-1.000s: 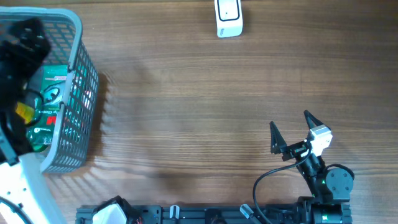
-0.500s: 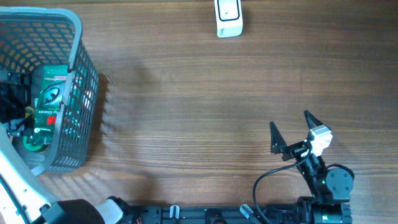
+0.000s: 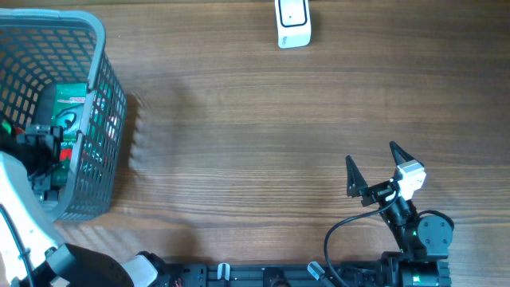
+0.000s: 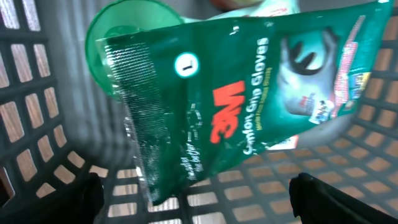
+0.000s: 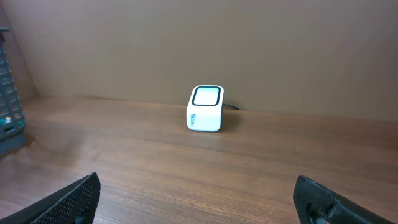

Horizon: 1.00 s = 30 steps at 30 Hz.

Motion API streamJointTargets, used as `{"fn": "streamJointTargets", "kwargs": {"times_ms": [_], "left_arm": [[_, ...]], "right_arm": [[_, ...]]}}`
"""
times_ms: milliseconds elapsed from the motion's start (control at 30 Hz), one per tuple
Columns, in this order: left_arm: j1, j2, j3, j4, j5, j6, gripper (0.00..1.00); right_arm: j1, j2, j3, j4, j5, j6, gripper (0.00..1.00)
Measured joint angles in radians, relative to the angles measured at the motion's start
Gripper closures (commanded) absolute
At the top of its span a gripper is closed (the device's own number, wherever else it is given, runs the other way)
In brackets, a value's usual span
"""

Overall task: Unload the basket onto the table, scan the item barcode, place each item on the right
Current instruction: 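Reach the left gripper into the basket and grasp the green gloves bag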

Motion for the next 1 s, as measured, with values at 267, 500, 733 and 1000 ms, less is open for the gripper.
{"fn": "streamJointTargets", "kwargs": {"times_ms": [267,500,733,1000], "left_arm": [[0.001,0.0,-0.092,0.035,-0.082,0.0,0.0],[0.001,0.0,-0.161,0.101,-0.089,-0.023,0.0],[0.001,0.001,-0.274,0.245,-0.011,-0.046,0.0],[0.001,0.001,-0.322,0.401,0.071,-0.053,0.03]], "right_arm": [[0.0,0.0,0.0,0.0,0.0,0.0,0.0],[0.0,0.0,0.0,0.0,0.0,0.0,0.0],[0.0,0.0,0.0,0.0,0.0,0.0,0.0],[0.0,0.0,0.0,0.0,0.0,0.0,0.0]]}}
